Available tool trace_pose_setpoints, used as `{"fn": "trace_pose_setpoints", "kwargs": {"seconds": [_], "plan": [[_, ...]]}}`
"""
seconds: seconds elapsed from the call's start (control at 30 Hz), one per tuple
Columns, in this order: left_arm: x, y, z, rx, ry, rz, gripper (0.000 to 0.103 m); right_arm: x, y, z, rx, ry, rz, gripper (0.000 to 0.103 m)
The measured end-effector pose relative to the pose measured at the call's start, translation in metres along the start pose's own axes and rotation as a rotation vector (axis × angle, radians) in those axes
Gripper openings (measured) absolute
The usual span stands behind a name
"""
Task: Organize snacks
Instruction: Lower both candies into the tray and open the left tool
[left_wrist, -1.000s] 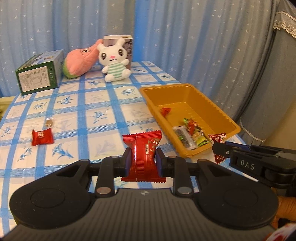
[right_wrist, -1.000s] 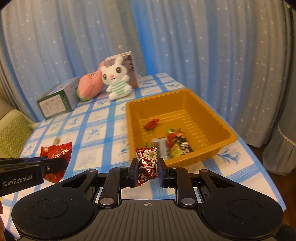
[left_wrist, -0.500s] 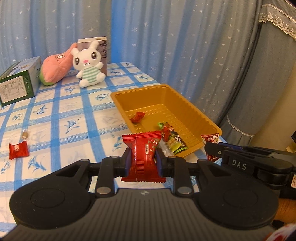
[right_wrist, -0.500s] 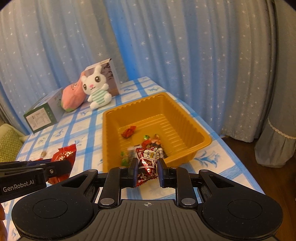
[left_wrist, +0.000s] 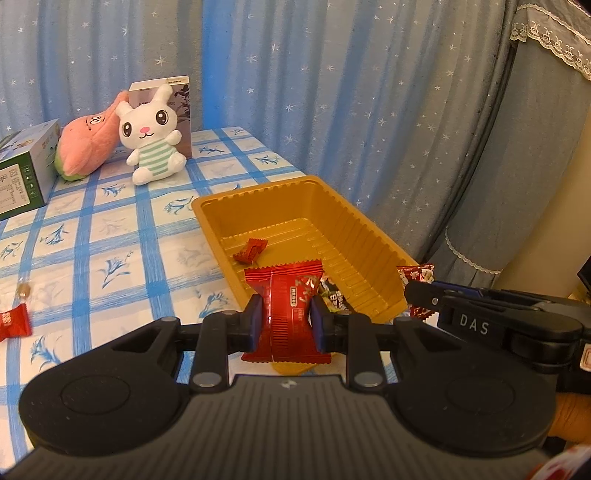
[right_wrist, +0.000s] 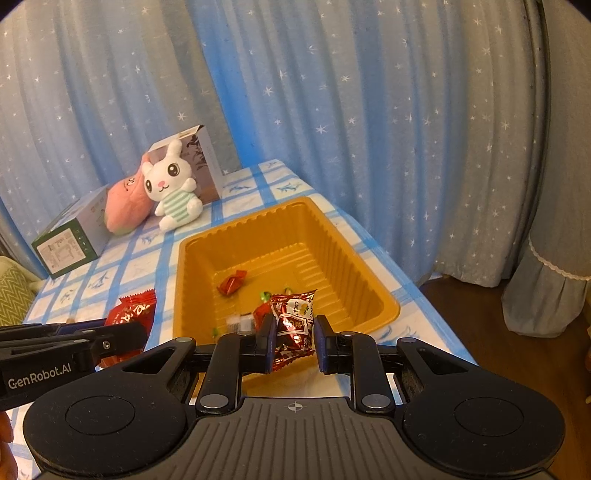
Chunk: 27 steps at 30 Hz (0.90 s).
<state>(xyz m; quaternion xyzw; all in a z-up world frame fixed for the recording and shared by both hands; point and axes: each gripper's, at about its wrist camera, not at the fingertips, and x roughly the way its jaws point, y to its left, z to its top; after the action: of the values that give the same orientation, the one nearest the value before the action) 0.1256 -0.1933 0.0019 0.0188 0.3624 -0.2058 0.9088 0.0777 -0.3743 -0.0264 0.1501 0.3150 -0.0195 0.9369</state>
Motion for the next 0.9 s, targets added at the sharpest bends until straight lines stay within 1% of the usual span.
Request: {"fn": "trace_pose_setpoints", "kwargs": {"seconds": [0.47, 0.9], "plan": [[0.041, -0.001, 0.024, -0.009, 0.016, -0.003, 0.024, 0.041, -0.009, 0.03, -0.037, 0.038, 0.009, 0.022], [0.073, 0.004, 0.038, -0.008, 0.036, 0.004, 0.024, 0.065, -0.016, 0.047, -0.048, 0.047, 0.011, 0.022]]}}
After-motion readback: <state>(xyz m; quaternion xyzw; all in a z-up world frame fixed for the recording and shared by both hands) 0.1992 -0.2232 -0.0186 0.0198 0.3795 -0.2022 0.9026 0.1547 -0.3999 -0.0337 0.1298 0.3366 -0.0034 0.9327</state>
